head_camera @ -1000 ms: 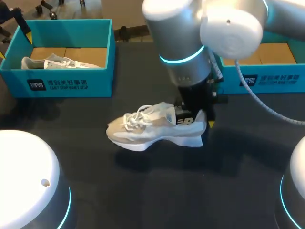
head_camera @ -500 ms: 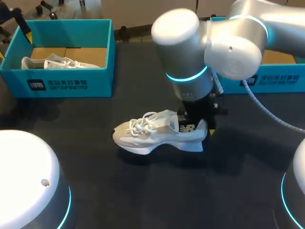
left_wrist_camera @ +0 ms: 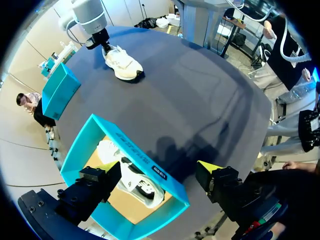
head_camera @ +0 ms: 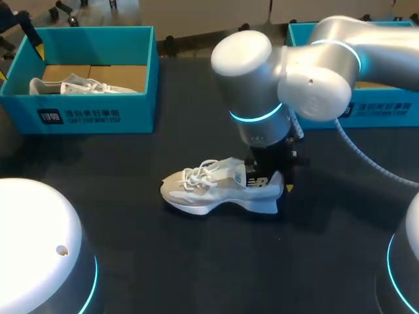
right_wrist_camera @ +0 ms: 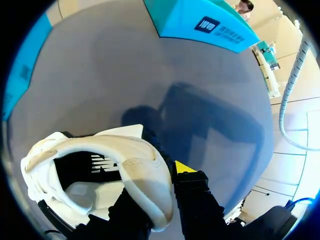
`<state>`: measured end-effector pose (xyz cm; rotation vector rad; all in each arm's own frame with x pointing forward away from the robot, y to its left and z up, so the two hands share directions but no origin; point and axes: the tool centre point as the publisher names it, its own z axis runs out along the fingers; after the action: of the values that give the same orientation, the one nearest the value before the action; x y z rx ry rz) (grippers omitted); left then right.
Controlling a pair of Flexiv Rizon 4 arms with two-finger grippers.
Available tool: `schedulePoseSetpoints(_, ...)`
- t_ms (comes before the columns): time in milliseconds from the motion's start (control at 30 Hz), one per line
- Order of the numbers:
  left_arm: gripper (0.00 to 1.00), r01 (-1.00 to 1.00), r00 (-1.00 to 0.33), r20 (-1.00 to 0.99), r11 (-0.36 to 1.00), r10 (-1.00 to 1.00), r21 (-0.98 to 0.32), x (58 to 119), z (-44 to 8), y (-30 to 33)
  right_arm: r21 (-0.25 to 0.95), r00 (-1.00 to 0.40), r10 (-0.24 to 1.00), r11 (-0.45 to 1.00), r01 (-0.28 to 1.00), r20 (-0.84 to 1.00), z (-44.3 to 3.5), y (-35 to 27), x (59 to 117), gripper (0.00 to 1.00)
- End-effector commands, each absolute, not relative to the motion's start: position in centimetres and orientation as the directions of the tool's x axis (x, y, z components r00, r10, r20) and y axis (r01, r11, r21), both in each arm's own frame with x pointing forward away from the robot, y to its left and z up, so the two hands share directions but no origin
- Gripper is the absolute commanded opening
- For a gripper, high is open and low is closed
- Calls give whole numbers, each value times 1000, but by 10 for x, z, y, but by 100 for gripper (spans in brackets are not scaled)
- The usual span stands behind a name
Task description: Take the shoe out of the shoebox, open the shoe tongue, remove and reinsert the insole, then place the shoe into the shoebox
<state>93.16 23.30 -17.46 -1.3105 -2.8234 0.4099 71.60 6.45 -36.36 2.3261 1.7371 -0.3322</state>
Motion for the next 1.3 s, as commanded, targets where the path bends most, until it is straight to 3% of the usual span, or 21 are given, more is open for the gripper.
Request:
schedulePoseSetpoints(33,100,751,-652,-107,618,751,-234,931,-175,233,61,349,882,-348,935,-316,-377,74,714,0)
schedulePoseSetpoints(133,100,751,-652,-107,618,751,-234,931,-175,233,62,358,880,-357,932,-311,-379,71,713,0)
schedulePoseSetpoints(233,100,751,-652,-107,618,751,-234,931,-175,233,59,360,880,-360,931,-311,-380,70,713,24)
schedulePoseSetpoints(433,100,751,-652,-107,618,751,-234,931,-175,233,63,367,877,-366,928,-309,-379,68,713,43)
schedulePoseSetpoints(800,100,751,-652,-107,618,751,-234,931,-175,233,108,343,892,-326,939,-295,-339,70,708,51)
schedulePoseSetpoints(933,100,751,-652,-107,618,751,-234,931,-175,233,149,267,934,-237,960,-236,-318,76,706,62)
schedulePoseSetpoints(1000,100,751,-652,-107,618,751,-234,931,-175,233,179,208,958,-173,968,-199,-308,81,705,73)
schedulePoseSetpoints(1067,100,751,-652,-107,618,751,-234,931,-175,233,214,148,971,-107,971,-187,-300,87,706,99)
schedulePoseSetpoints(1233,100,751,-652,-107,618,751,-234,931,-175,233,267,-43,980,95,959,-195,-281,105,710,100)
schedulePoseSetpoints(1300,100,751,-652,-107,618,751,-234,931,-175,233,287,45,977,18,958,-210,-278,106,716,100)
